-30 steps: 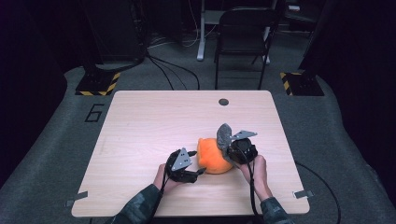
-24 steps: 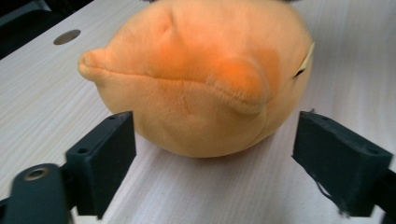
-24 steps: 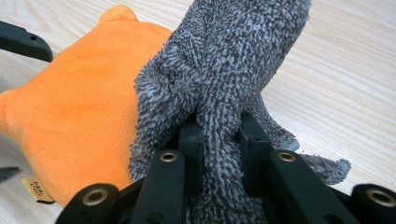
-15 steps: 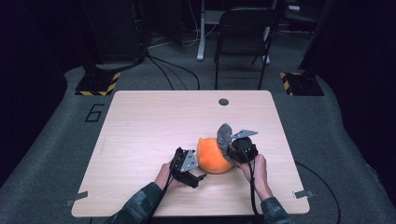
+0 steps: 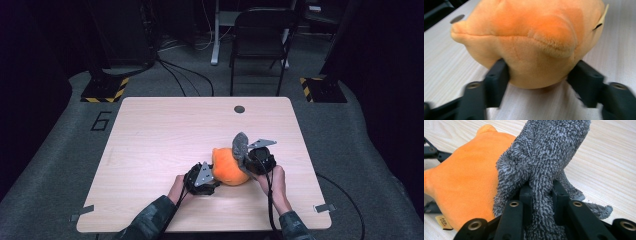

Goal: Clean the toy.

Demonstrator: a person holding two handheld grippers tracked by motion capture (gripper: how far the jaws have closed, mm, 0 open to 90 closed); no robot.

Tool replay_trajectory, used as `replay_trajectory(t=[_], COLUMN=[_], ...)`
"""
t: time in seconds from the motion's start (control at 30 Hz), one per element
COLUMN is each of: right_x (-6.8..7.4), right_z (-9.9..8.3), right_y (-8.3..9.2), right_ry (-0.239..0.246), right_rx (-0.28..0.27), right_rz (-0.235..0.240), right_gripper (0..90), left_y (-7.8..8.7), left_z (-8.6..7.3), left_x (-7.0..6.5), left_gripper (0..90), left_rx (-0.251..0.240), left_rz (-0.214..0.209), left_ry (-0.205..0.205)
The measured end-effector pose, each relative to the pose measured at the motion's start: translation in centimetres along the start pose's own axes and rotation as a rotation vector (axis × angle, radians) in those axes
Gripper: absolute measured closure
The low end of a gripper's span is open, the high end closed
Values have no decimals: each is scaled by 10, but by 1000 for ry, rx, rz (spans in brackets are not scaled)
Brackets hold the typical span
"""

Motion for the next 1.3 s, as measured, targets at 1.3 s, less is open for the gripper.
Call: replay_trajectory(t=[1.3], right_x=[-117], right_z=[-75], right_y=[25], right_ry=[-275], right_rx=[61], right_rz=[-168], right_gripper=[737], left_y=[9], left_z=[14], left_x=[6], left_gripper=[781], left_rx=[-156], left_rz=[-3], left_ry=[158])
Point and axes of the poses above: each handheld gripper's, and its own axes: y roughly backward along the jaws, z roughly out of its top, x roughly to its left, the point moved 9 cm from there along -y, roughly forward along the jaws, and after that the axes turned 6 degrees about x, right-handed, at the moved point
